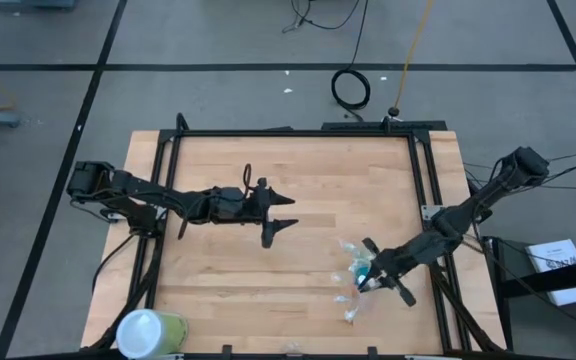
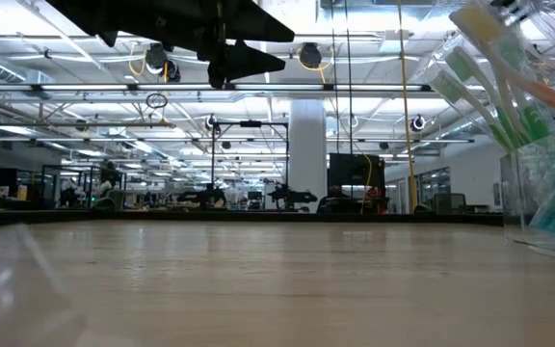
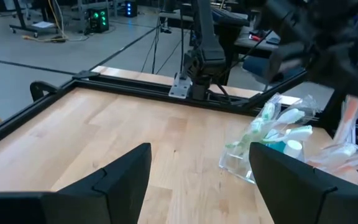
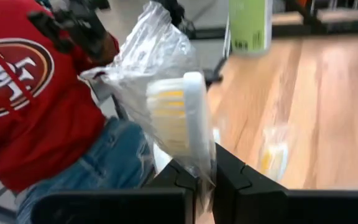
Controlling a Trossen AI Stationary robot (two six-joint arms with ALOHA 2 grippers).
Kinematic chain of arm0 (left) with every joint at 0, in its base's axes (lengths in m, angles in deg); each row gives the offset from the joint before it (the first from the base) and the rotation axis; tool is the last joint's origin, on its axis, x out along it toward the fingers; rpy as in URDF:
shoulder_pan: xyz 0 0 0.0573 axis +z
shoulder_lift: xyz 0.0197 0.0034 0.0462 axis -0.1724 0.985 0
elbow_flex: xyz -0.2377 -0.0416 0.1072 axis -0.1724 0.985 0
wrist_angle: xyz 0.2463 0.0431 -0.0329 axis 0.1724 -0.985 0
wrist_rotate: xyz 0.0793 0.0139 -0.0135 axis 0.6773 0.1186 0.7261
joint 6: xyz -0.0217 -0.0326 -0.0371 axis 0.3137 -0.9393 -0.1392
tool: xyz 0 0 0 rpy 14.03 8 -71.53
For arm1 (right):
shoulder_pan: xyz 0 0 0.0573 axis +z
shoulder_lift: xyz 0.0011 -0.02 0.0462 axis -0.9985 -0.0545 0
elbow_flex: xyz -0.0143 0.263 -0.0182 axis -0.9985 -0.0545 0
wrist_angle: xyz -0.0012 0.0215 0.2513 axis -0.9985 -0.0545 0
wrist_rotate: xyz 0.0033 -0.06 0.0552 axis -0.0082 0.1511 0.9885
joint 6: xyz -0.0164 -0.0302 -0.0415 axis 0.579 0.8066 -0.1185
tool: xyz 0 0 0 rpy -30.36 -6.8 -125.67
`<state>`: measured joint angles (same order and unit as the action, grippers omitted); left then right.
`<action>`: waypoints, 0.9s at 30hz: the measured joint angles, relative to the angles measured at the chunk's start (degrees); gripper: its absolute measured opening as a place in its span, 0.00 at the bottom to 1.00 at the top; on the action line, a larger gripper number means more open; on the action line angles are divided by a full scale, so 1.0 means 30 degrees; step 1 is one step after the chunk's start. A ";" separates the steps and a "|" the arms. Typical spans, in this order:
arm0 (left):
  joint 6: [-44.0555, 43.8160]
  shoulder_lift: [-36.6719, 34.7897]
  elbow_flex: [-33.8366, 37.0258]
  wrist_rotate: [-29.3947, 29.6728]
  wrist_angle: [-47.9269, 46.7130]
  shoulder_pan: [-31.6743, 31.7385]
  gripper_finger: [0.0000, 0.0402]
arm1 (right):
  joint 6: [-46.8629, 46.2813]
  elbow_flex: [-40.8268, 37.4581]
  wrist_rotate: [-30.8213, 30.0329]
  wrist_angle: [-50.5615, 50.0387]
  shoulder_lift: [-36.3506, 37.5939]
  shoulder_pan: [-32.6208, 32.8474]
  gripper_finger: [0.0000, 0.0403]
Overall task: Pick & Place toothbrushing station
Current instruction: Put the orange toothbrush into the bottom section of the transparent organizer
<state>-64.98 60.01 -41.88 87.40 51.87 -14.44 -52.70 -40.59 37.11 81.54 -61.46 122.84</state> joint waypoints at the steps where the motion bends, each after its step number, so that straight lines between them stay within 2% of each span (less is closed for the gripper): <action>1: -0.0003 0.0000 0.0000 0.0000 0.0000 0.0000 0.70 | -0.0356 0.0000 0.0025 -0.0168 -0.0234 -0.0001 0.02; 8: -0.0091 0.0000 0.0000 0.0015 0.0005 0.0000 0.70 | -0.2133 0.0000 0.0545 -0.0847 -0.2057 -0.0117 0.02; 20: -0.0309 0.0007 0.0000 0.0022 -0.0216 0.0000 0.70 | -0.2201 0.0029 0.0494 0.0232 -0.5384 -0.0117 0.02; 23: -0.0317 0.0007 0.0000 0.0024 -0.0313 0.0000 0.70 | -0.2179 0.0036 0.0475 0.0170 -0.5554 -0.0117 0.05; 27: -0.0367 0.0007 0.0000 0.0024 -0.0448 0.0000 0.70 | -0.2150 -0.0036 0.0476 -0.0032 -0.5411 -0.0124 0.14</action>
<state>-66.08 60.03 -41.88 87.47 50.53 -14.44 -59.15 -40.70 38.54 81.44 -77.69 122.47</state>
